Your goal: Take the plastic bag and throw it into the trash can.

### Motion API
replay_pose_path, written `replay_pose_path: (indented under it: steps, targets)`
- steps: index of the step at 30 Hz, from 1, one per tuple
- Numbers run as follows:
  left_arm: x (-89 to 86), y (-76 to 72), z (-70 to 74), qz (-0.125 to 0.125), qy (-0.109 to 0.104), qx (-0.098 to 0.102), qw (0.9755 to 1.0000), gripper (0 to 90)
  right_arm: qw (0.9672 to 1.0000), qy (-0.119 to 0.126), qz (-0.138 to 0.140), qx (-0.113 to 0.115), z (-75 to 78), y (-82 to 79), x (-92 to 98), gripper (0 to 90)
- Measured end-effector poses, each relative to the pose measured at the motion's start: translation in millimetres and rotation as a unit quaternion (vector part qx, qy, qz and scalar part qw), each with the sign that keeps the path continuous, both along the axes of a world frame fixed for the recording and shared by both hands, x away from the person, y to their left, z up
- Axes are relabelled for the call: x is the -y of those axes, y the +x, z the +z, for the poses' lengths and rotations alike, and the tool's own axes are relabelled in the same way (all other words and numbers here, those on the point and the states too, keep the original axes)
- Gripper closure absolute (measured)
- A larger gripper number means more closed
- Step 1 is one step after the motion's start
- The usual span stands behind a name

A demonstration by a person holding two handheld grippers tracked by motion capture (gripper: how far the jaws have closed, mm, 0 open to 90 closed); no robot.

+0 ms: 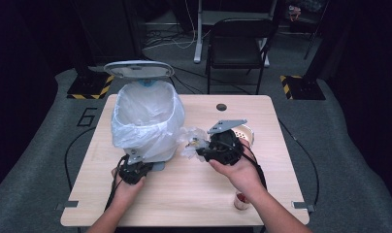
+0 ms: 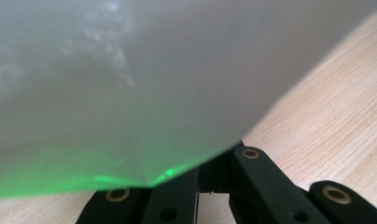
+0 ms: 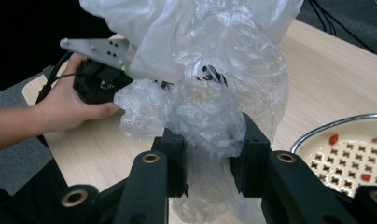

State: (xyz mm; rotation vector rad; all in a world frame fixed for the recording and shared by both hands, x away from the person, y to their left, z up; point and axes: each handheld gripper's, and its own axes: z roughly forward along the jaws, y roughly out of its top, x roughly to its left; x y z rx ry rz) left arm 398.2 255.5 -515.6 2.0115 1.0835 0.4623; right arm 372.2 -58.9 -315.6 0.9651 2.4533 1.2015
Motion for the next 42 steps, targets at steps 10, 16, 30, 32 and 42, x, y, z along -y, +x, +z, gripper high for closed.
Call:
replay_pose_path:
  steps: [10, 16, 30, 32, 42]
  targets:
    - [0.1, 0.2, 0.5, -0.004, 0.004, -0.002, 1.0, 90.0, 0.9999, 0.001, 0.001, 0.012, 21.0, 14.5, -8.7, 69.7]
    - [0.3, -0.1, 1.0, -0.004, 0.008, -0.003, 1.0, 90.0, 0.9999, 0.001, 0.006, 0.016, 26.8, 23.7, -16.2, 69.8]
    - [0.3, 0.0, 0.5, -0.001, 0.007, -0.002, 1.0, 90.0, 0.999, 0.013, 0.027, 0.034, 50.8, 45.7, -41.8, 70.6]
    - [0.5, 0.1, 0.2, 0.0, 0.005, 0.0, 1.0, 90.0, 0.9988, 0.013, 0.031, 0.036, 54.7, 50.1, -49.1, 70.7]
    - [0.1, 0.0, 0.7, -0.002, 0.005, -0.003, 1.0, 90.0, 0.9982, 0.01, 0.043, 0.04, 56.7, 64.8, -74.5, 70.9]
